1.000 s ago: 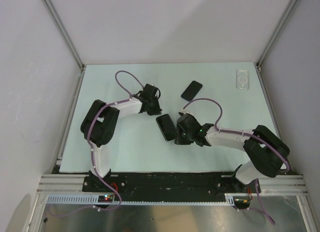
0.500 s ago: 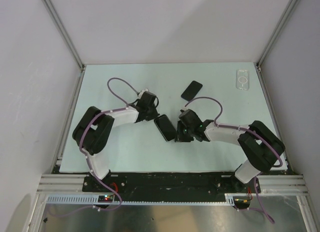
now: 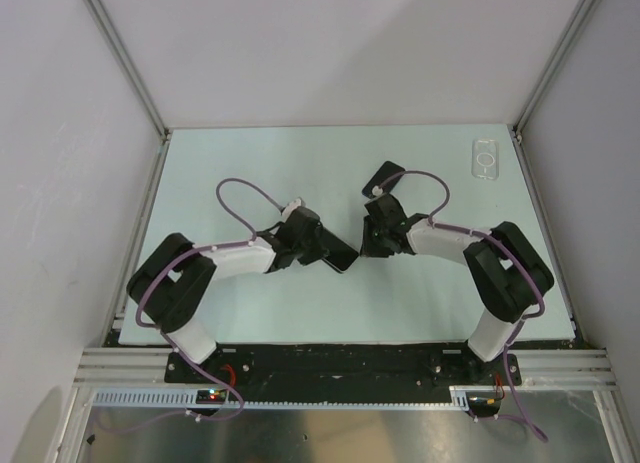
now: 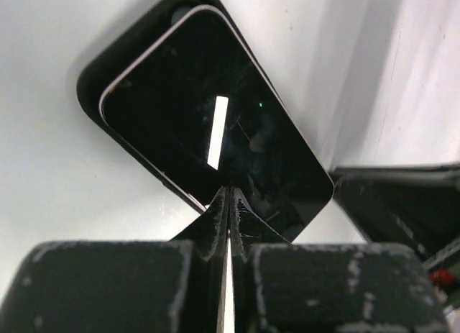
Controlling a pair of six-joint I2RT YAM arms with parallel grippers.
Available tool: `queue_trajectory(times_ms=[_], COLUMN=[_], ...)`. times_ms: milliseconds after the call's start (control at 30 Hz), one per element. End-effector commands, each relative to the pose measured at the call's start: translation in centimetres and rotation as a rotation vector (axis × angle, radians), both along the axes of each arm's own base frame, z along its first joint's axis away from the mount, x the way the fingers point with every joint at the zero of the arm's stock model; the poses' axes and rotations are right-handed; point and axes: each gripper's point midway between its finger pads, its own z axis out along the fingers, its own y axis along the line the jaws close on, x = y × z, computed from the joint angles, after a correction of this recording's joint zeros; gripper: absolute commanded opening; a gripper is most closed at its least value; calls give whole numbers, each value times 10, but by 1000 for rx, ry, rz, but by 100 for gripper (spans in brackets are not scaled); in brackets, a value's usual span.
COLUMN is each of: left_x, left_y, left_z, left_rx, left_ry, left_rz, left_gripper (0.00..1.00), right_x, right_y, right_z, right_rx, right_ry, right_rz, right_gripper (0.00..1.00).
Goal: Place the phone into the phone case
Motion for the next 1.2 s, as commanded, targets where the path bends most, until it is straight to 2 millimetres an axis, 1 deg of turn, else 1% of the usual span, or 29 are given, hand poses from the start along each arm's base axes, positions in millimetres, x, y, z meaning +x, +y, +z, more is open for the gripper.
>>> queue_trajectory(times_ms=[0, 67, 133, 200, 233, 300, 400, 500, 533, 567, 700, 800, 900, 1000, 1167], left_x=[-28, -28, -23, -15, -8, 7, 32, 55, 61, 69, 89, 93, 89, 82, 66], left_y=[14, 18, 19, 22, 26, 39, 65, 80, 82, 81, 77, 71, 66, 64, 56], left_z=[-23, -22, -14, -1, 8, 24, 35, 33, 27, 28, 12, -1, -11, -19, -24], left_rx=[28, 38, 40, 40, 39, 52, 97, 111, 125, 123, 123, 118, 108, 103, 84], left_ry=[85, 66, 41, 6, -20, -66, -102, -93, -82, -81, -40, -8, 24, 50, 74], left_rz=[36, 42, 38, 34, 44, 76, 142, 184, 182, 176, 153, 128, 112, 95, 61], left_gripper=[2, 3, 4, 6, 7, 10, 12, 12, 11, 11, 10, 9, 8, 8, 7], right_x=[35, 36, 36, 34, 32, 27, 15, 2, -2, -5, -13, -18, -17, -11, -6], right_y=[-7, -11, -14, -17, -18, -22, -25, -23, -23, -21, -8, 5, 14, 20, 24], right_z=[5, 6, 7, 10, 11, 15, 19, 17, 14, 13, 6, 5, 5, 8, 10], right_rx=[-49, -59, -64, -69, -69, -61, -37, -11, -3, 13, 83, 134, 176, 206, 226], right_ry=[-95, -95, -93, -93, -91, -94, -95, -89, -83, -81, -54, -37, -27, -37, -49], right_rz=[-32, -38, -44, -49, -53, -66, -77, -84, -86, -90, -90, -78, -80, -87, -101], right_gripper=[28, 28, 28, 28, 28, 28, 28, 28, 28, 28, 26, 25, 25, 25, 25])
